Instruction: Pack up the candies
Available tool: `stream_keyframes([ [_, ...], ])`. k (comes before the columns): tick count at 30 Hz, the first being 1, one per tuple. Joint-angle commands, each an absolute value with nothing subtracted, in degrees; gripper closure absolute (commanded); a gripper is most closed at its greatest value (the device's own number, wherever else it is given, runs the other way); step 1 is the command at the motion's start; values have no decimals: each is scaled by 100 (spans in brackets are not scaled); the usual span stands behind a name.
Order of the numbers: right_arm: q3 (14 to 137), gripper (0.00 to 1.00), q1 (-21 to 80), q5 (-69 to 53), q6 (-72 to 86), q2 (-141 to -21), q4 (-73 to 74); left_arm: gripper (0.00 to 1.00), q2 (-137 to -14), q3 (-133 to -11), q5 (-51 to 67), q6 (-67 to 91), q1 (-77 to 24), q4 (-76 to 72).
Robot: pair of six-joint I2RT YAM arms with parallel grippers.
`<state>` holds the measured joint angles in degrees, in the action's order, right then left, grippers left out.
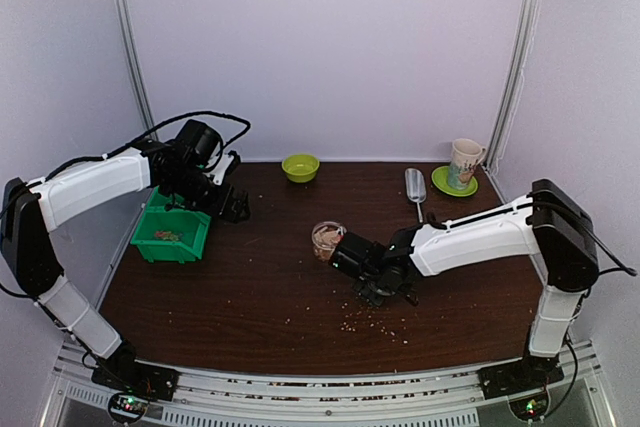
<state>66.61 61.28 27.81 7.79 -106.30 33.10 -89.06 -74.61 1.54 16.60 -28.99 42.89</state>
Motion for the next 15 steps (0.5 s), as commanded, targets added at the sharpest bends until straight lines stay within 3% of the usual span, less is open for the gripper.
stream_keyframes([
  [1,6945,29,6263,3430,893,-10924,3639,2,-8827,-7488,190,1687,-2884,4113],
  [15,7176,45,6312,3951,872,-11666,3786,2,-8830,-7490,193,1688,-2883,4113],
])
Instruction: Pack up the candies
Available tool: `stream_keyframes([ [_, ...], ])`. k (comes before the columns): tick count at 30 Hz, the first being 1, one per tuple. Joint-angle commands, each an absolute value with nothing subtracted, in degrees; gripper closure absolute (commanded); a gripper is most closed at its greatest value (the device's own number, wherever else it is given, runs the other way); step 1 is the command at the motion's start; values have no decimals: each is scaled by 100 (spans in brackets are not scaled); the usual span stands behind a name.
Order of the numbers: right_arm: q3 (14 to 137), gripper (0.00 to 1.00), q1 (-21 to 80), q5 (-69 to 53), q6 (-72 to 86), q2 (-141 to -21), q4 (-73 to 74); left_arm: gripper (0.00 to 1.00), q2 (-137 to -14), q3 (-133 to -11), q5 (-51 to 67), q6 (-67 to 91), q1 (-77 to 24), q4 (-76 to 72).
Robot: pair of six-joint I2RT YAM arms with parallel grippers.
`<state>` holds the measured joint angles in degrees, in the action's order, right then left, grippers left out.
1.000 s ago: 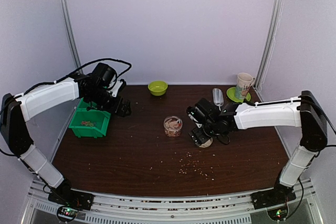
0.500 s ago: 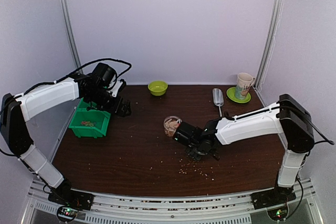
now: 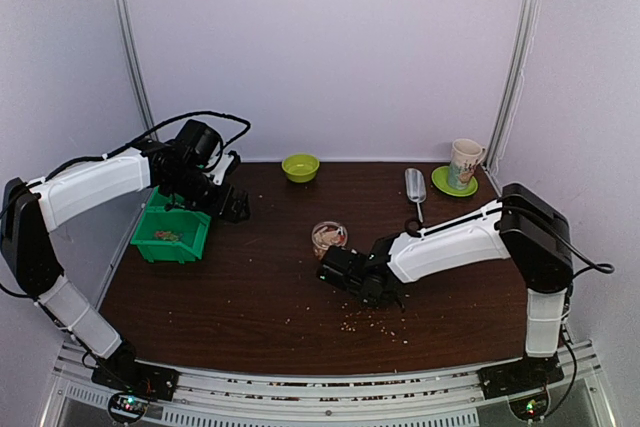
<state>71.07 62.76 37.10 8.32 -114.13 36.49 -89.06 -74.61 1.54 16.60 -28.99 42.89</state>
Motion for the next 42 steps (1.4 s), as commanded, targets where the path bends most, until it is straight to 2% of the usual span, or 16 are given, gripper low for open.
stream_keyframes([
  [1,7182,46,6311,3962,870,-11702,3788,2,-8833,-7489,192,1688,-2883,4118],
  [36,7104,97,6311,4078,786,-11789,3726,2,-8838,-7502,210,1679,-2885,4120],
  [42,7102,100,6312,4069,791,-11730,3740,2,-8835,-7506,215,1673,-2889,4119],
])
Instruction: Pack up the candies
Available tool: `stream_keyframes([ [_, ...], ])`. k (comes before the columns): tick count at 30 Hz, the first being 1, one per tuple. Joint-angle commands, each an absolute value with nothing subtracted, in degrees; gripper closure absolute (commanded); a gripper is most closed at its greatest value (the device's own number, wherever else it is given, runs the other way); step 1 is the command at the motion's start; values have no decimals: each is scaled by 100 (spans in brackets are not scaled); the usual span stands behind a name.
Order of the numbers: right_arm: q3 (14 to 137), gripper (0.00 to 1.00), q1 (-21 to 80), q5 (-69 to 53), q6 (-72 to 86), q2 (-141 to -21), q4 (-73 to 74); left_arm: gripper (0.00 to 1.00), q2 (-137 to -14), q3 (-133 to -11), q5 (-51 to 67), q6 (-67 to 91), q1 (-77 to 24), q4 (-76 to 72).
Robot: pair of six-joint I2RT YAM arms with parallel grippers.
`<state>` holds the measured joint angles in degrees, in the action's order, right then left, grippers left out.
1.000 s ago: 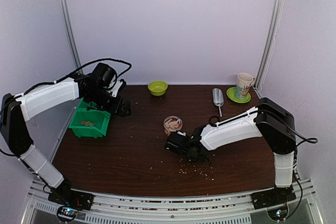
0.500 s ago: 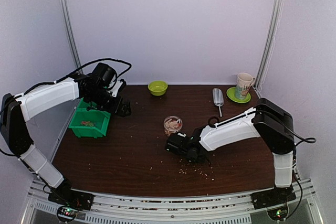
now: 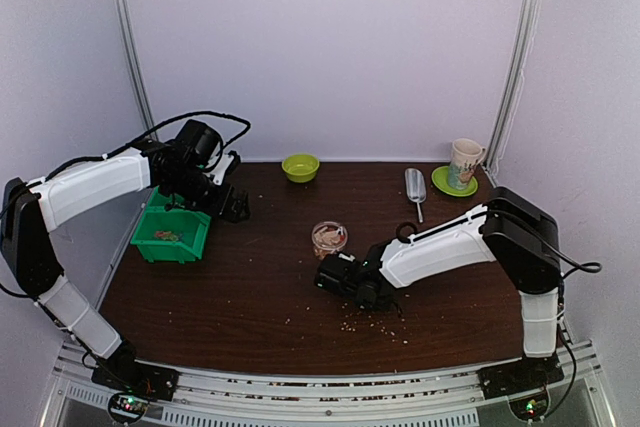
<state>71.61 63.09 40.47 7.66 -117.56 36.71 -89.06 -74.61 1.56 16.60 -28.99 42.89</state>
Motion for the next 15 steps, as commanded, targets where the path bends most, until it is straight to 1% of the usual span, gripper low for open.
stream_keyframes([
  [1,7109,100,6317,4069,790,-11711,3746,2,-8833,-7506,219,1670,-2888,4114],
  [7,7139,100,6324,3871,778,-11419,3869,2,-8835,-7506,222,1670,-2885,4118],
  [15,7002,100,6324,2675,709,-10099,3765,2,-8801,-7505,235,1636,-2885,4114],
])
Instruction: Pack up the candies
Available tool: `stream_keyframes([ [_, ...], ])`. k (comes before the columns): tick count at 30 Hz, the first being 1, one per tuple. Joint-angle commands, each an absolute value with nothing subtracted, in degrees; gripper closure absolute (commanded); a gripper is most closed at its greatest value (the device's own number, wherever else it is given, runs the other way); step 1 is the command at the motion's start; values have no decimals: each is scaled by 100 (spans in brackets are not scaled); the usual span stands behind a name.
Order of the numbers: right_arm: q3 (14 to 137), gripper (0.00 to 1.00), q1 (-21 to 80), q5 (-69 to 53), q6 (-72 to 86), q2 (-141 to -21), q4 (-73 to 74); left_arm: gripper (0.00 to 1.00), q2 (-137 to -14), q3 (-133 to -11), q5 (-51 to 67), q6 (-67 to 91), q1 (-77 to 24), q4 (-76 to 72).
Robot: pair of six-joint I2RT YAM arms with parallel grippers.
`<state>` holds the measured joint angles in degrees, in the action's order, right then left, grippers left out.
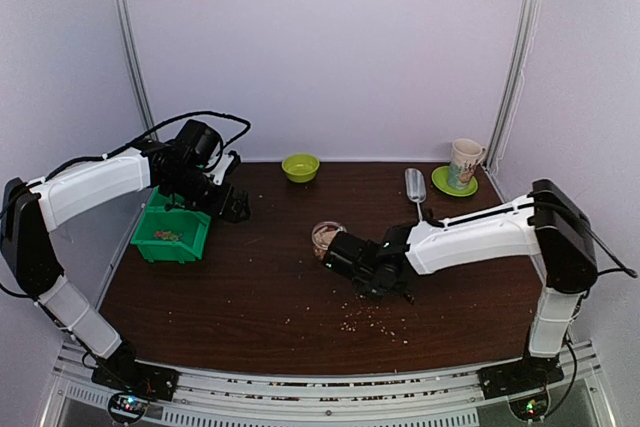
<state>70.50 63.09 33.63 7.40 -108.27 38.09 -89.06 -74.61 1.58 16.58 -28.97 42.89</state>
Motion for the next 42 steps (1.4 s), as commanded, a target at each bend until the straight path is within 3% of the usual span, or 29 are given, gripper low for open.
stream_keyframes([
  [1,6978,100,6321,2476,697,-9929,3751,2,-8796,-7506,244,1635,-2886,4116],
  [10,6884,99,6312,2052,791,-9392,3935,2,-8772,-7512,258,1626,-2883,4114],
  [17,6907,69,6311,2849,895,-10119,3964,2,-8761,-7506,247,1628,-2884,4115],
  [21,7104,63,6317,3180,936,-10689,4007,2,-8766,-7498,219,1626,-2887,4121],
  [36,7453,66,6313,4104,1078,-11930,3990,2,-8790,-7510,224,1627,-2883,4118],
  [42,7471,76,6311,4243,1099,-12174,4038,2,-8809,-7513,224,1626,-2883,4113],
])
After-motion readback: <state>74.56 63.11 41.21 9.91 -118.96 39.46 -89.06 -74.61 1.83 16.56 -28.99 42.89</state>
